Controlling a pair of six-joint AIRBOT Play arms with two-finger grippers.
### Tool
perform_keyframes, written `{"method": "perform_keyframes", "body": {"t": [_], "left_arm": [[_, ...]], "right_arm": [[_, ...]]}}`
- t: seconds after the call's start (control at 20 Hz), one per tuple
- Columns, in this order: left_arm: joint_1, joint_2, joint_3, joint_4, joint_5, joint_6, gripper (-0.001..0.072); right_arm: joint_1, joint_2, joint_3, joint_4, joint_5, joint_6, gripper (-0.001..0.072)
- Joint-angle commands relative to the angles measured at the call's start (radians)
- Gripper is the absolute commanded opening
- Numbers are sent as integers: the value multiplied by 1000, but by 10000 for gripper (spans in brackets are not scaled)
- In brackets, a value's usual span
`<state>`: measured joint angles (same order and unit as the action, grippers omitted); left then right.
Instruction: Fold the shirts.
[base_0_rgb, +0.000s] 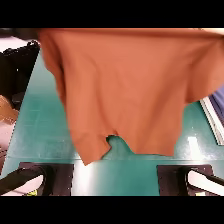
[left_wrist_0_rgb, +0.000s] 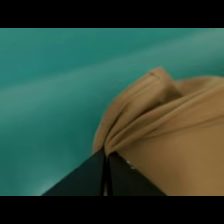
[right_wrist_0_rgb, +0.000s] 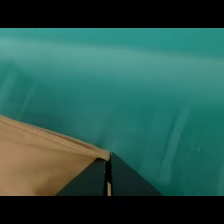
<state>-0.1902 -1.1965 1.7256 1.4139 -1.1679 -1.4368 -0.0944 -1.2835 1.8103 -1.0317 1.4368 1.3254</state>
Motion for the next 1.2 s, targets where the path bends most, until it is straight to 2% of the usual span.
{"method": "perform_keyframes", "body": {"t": [0.0,0.15,0.4,0.45,0.5,0.55,0.6,0.65,0.85,0.95,1.15], "left_arm": [[0,-219,-117,-45,27,-3,25],[0,-401,-128,-40,143,5,25],[14,-491,-127,-30,320,-19,27],[21,-490,-120,-30,319,-26,43],[27,-489,-113,-29,309,-29,299],[34,-489,-101,-28,278,-29,535],[45,-488,-78,-26,220,-29,575],[58,-485,-53,-21,151,-29,550],[144,-398,-42,-19,-147,-32,550],[177,-309,-145,-19,-172,-32,550],[185,-117,-492,-33,-123,-29,551]], "right_arm": [[156,-204,-113,-123,-131,1,16],[213,-369,-75,-122,-233,1,16],[225,-538,103,-94,-210,2,19],[217,-554,129,-85,-198,2,117],[217,-561,150,-84,-192,3,321],[217,-556,159,-85,-188,2,392],[216,-544,166,-88,-175,2,392],[208,-525,165,-87,-155,2,392],[175,-434,145,-85,34,-26,392],[165,-351,50,-87,55,-39,392],[134,-159,-217,-86,58,-53,392]]}}
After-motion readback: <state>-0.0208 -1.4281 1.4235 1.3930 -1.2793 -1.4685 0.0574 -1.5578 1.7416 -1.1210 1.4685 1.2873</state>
